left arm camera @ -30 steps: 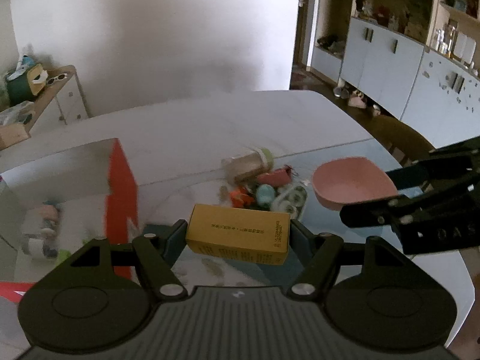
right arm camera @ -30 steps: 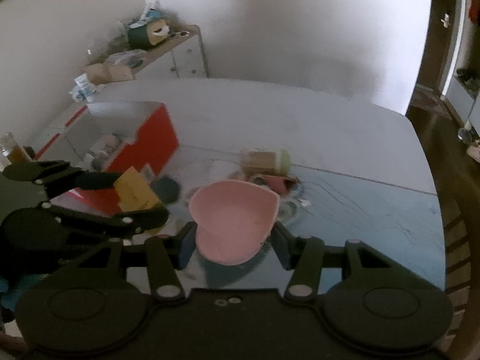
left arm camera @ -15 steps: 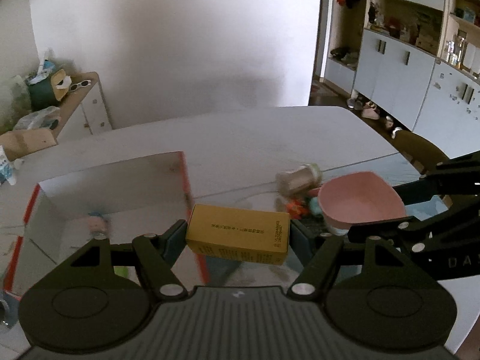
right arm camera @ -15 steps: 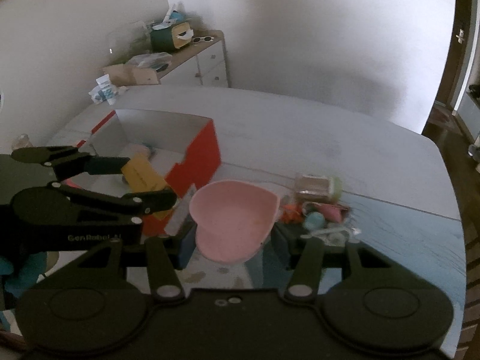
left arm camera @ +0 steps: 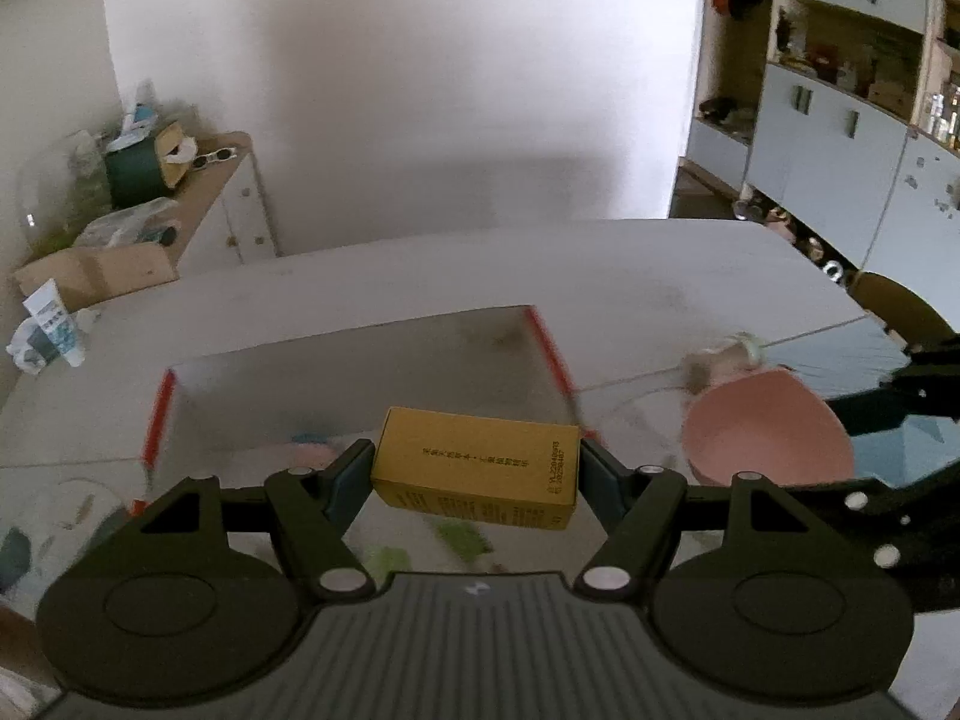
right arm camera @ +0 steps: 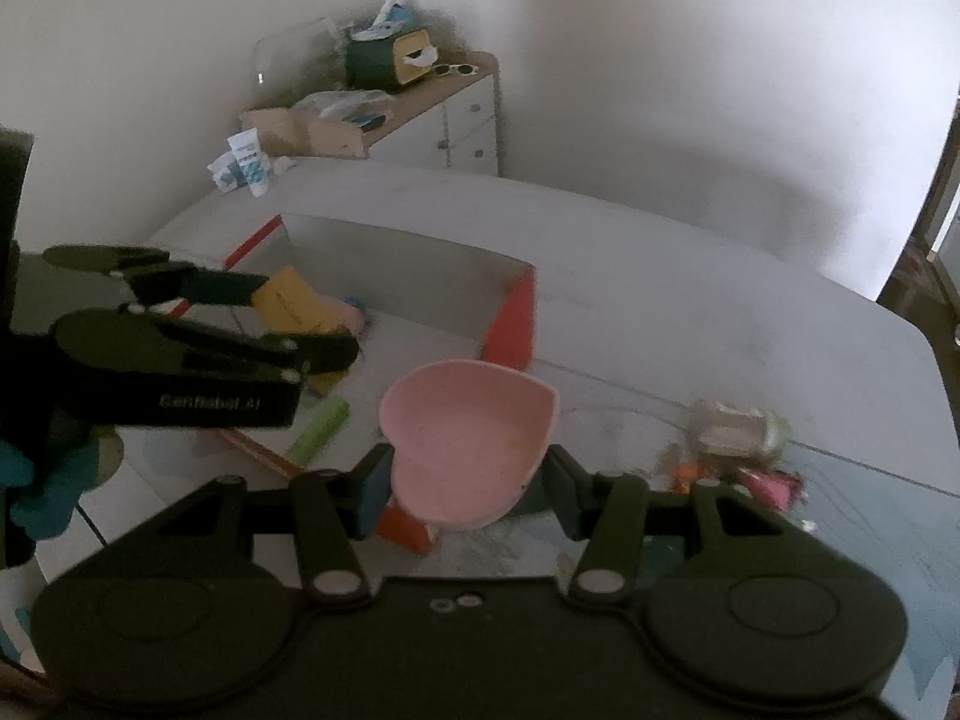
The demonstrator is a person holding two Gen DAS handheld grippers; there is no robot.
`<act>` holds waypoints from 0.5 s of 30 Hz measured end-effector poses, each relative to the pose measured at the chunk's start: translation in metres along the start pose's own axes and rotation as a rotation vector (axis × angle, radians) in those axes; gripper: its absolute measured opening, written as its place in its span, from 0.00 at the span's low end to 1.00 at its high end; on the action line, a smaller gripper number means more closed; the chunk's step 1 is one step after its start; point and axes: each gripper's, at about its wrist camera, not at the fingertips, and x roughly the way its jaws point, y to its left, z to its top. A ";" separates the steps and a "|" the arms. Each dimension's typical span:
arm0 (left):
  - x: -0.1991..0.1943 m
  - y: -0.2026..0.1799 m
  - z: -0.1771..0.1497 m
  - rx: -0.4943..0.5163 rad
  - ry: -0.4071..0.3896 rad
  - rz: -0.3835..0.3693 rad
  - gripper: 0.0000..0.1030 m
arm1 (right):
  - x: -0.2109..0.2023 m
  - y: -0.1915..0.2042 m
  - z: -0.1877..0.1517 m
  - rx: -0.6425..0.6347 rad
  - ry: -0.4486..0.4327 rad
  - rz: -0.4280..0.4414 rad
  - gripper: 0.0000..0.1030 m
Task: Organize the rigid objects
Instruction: 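Carry the yellow box with the left gripper while the right gripper carries the pink dish into the red box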
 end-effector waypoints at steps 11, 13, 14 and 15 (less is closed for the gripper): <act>0.038 0.068 0.018 -0.023 0.030 0.034 0.70 | 0.048 0.036 0.023 -0.044 0.045 -0.016 0.51; 0.049 0.074 0.020 -0.018 0.049 0.037 0.70 | 0.060 0.042 0.026 -0.058 0.059 -0.019 0.51; 0.056 0.077 0.020 -0.012 0.061 0.035 0.70 | 0.067 0.045 0.028 -0.062 0.073 -0.019 0.51; 0.062 0.079 0.020 -0.012 0.073 0.037 0.70 | 0.073 0.048 0.029 -0.069 0.083 -0.016 0.51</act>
